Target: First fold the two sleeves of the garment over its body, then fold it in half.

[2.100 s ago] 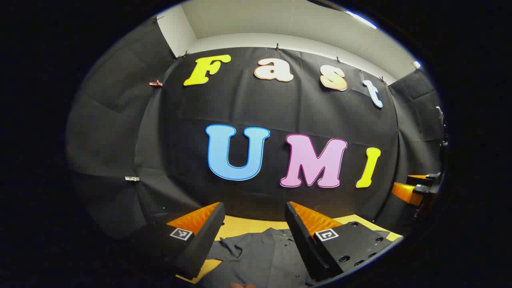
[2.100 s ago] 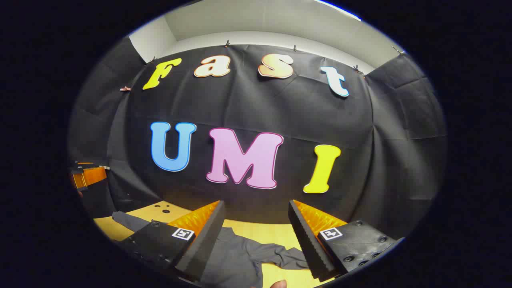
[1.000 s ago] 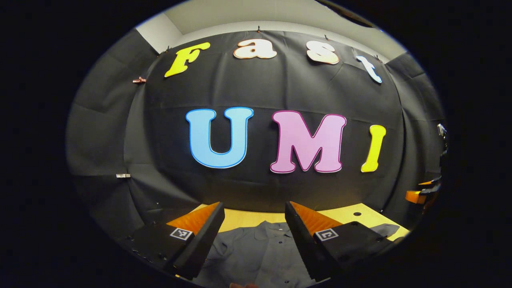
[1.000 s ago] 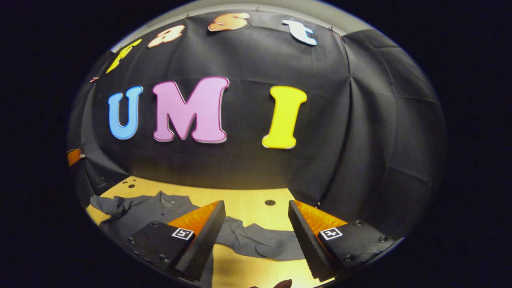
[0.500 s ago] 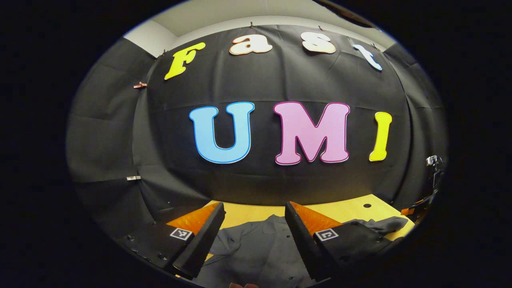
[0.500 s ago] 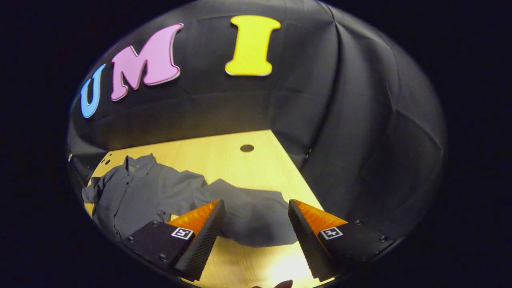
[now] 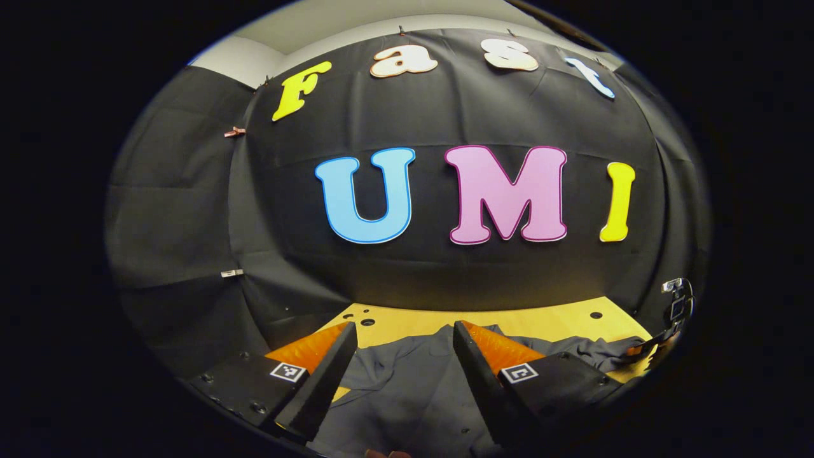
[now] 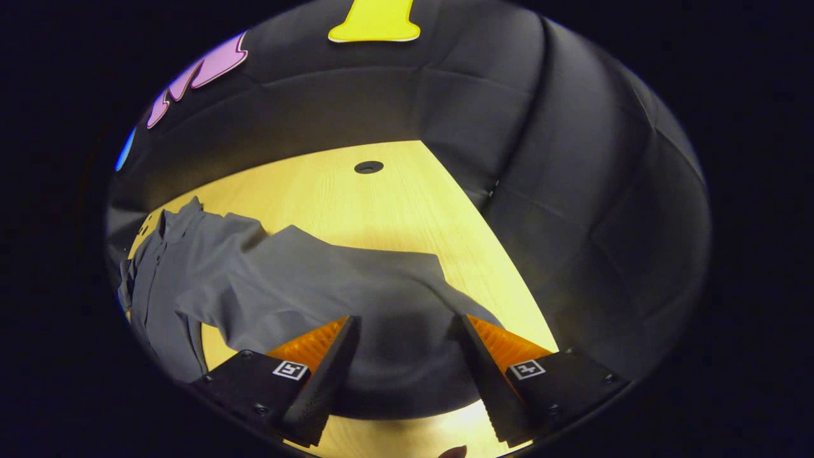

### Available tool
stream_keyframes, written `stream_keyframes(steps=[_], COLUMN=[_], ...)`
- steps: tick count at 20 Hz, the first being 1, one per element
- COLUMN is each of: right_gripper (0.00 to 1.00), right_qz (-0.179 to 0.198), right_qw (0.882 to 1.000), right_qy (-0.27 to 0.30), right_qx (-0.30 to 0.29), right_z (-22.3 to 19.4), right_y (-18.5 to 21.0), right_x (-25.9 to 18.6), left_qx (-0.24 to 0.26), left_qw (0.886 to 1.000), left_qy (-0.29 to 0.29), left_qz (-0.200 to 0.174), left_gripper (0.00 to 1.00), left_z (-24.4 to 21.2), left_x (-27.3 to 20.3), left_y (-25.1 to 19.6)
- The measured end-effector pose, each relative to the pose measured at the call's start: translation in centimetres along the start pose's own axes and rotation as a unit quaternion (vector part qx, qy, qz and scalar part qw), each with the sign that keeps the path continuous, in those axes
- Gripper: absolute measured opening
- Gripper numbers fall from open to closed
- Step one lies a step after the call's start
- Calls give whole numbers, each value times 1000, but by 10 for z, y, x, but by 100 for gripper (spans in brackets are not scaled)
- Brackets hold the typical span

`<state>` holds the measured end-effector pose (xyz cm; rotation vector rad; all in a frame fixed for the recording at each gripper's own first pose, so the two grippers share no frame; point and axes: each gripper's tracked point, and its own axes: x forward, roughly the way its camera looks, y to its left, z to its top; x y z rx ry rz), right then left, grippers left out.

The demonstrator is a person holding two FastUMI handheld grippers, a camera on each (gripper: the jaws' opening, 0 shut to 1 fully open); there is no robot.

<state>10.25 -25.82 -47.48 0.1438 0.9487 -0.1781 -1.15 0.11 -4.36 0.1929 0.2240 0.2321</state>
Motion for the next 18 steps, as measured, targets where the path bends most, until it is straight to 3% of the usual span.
stream_keyframes(steps=[5, 8, 9, 14, 18], right_gripper=[95, 17, 10, 10, 9], right_qz=[24, 22, 26, 0, -49], right_qw=[1000, 1000, 999, 998, 994], right_qy=[-2, 0, 2, -56, -99], right_qx=[-3, 19, 34, 13, -15], right_z=[-4, 3, 4, 24, 27], right_y=[13, 16, 20, 16, 10], right_x=[10, 15, 14, -29, -84], left_qx=[14, 15, 15, 0, -6], left_qw=[1000, 1000, 1000, 1000, 999], left_qy=[-2, 0, -2, -3, -10], left_qz=[16, 13, 11, -8, -39], left_gripper=[96, 96, 96, 96, 96], left_z=[2, 1, 2, -2, -3], left_x=[-1, -2, -1, -1, 2], left_y=[10, 11, 13, 14, 19])
